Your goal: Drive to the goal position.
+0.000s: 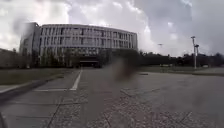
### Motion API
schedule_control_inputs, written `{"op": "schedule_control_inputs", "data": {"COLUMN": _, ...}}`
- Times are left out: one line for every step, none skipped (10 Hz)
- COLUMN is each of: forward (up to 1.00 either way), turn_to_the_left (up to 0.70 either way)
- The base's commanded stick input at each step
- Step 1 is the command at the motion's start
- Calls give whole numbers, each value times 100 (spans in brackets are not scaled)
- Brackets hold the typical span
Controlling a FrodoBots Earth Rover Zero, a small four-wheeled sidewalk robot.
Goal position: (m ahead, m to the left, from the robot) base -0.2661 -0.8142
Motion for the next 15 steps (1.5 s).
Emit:
{"op": "schedule_control_inputs", "data": {"forward": 70, "turn_to_the_left": 25}}
{"op": "schedule_control_inputs", "data": {"forward": 70, "turn_to_the_left": 6}}
{"op": "schedule_control_inputs", "data": {"forward": 70, "turn_to_the_left": 1}}
{"op": "schedule_control_inputs", "data": {"forward": 70, "turn_to_the_left": 0}}
{"op": "schedule_control_inputs", "data": {"forward": 70, "turn_to_the_left": 0}}
{"op": "schedule_control_inputs", "data": {"forward": 70, "turn_to_the_left": 0}}
{"op": "schedule_control_inputs", "data": {"forward": 70, "turn_to_the_left": 0}}
{"op": "schedule_control_inputs", "data": {"forward": 70, "turn_to_the_left": 2}}
{"op": "schedule_control_inputs", "data": {"forward": 70, "turn_to_the_left": 0}}
{"op": "schedule_control_inputs", "data": {"forward": 70, "turn_to_the_left": 2}}
{"op": "schedule_control_inputs", "data": {"forward": 70, "turn_to_the_left": 2}}
{"op": "schedule_control_inputs", "data": {"forward": 70, "turn_to_the_left": 0}}
{"op": "schedule_control_inputs", "data": {"forward": 70, "turn_to_the_left": 2}}
{"op": "schedule_control_inputs", "data": {"forward": 70, "turn_to_the_left": 0}}
{"op": "schedule_control_inputs", "data": {"forward": 70, "turn_to_the_left": 0}}
